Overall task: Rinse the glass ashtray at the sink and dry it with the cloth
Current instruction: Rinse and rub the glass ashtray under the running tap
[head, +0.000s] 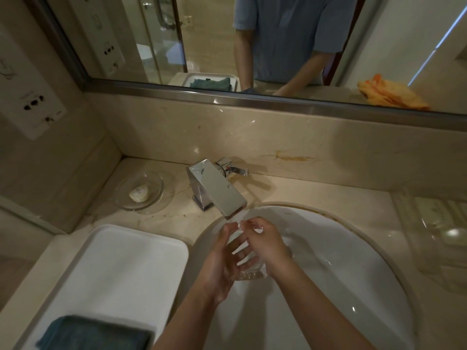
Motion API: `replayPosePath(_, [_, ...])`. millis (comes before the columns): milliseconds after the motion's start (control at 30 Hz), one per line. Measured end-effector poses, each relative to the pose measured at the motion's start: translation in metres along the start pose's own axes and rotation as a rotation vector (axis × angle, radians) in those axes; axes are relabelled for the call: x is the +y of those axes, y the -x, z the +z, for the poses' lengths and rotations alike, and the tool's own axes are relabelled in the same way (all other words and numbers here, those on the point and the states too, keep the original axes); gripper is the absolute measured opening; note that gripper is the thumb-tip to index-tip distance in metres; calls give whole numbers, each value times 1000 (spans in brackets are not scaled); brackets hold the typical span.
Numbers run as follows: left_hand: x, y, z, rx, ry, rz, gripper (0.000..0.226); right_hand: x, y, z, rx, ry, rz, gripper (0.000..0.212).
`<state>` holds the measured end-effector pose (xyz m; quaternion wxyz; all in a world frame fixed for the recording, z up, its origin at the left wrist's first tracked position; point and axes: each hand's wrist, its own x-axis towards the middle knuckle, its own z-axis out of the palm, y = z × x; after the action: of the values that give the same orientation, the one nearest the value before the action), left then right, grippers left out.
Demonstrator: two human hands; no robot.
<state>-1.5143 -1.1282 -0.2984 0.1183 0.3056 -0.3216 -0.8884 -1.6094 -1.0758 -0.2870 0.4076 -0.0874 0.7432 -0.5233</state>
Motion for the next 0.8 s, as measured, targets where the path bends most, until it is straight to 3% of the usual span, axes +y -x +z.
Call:
replayPosePath(133, [3,-4,3,46,-121,64,36,3,-6,4,202,82,-61,31])
replayPosePath(200, [7,-6,3,53,-155,102,35,9,-3,0,119,20,-28,22])
replayPosePath(267, [12,-8,2,65,-171,134,28,20,1,-6,-73,-118,69,15])
replayPosePath(333, [15,-10,-1,84,-208,158,21,32,1,-10,-231,-254,135,20])
replayPosePath(533, [12,-12,-8,90,-425,281,24,48,-13,-15,-292,-393,84,20])
replayPosePath(600, [8,-9,-7,79,-523,302,31,50,-16,-9,-212,-404,104,28])
replayPosePath(667, [3,-8,-6,86,-574,294,33,52,-19,-2,-66,-368,124,21])
replayPosePath(800, [-7,-8,-3,123,-467,220,32,54,-25,9,122,-215,86,28])
